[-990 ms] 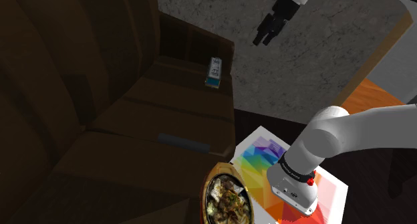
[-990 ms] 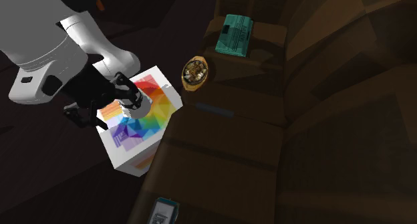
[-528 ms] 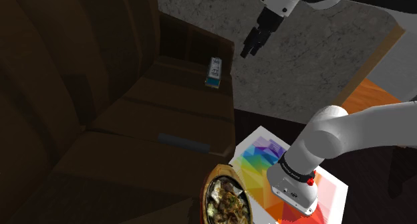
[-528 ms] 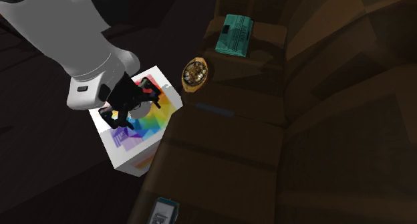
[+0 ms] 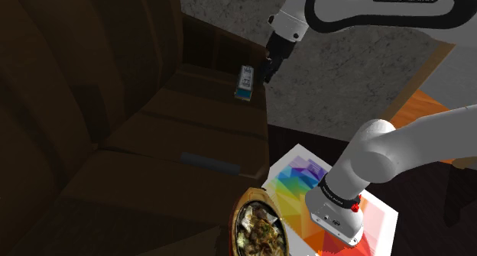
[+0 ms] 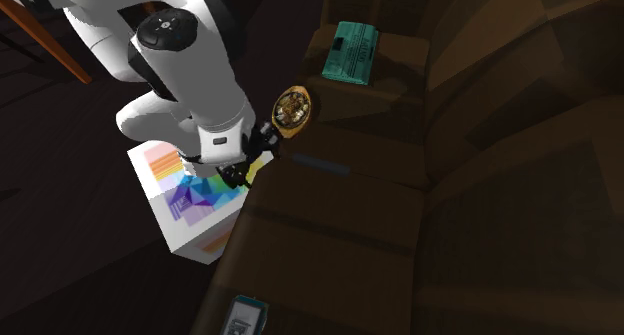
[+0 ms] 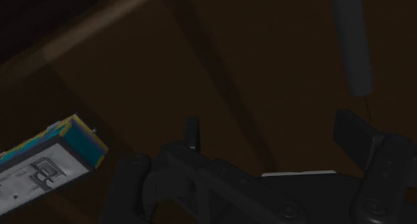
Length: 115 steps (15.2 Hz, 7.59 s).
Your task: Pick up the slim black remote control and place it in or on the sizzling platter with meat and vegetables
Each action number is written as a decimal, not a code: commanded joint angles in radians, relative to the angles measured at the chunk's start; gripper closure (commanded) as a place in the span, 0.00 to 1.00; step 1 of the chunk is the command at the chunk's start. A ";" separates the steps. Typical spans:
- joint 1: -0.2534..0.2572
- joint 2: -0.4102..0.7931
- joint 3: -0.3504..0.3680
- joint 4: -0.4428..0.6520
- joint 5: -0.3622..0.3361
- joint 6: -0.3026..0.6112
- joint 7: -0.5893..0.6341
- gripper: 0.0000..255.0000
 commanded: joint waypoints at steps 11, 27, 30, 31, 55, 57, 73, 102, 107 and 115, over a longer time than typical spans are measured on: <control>0.120 0.236 0.174 -0.065 0.058 0.225 0.033 0.00; 0.180 0.539 0.314 -0.089 0.028 0.495 0.100 0.00; 0.180 0.539 0.314 -0.089 0.028 0.495 0.100 0.00; 0.180 0.539 0.314 -0.089 0.028 0.495 0.100 0.00; 0.187 0.432 0.294 -0.034 0.054 0.338 0.083 1.00; 0.187 0.415 0.290 -0.021 0.056 0.307 0.082 1.00; 0.230 0.247 0.291 0.016 0.102 0.111 0.117 1.00; 0.511 -0.006 0.579 -0.271 0.408 0.205 0.406 1.00; 0.511 -0.006 0.579 -0.271 0.408 0.205 0.406 1.00; 0.512 -0.030 0.559 -0.253 0.395 0.162 0.408 0.00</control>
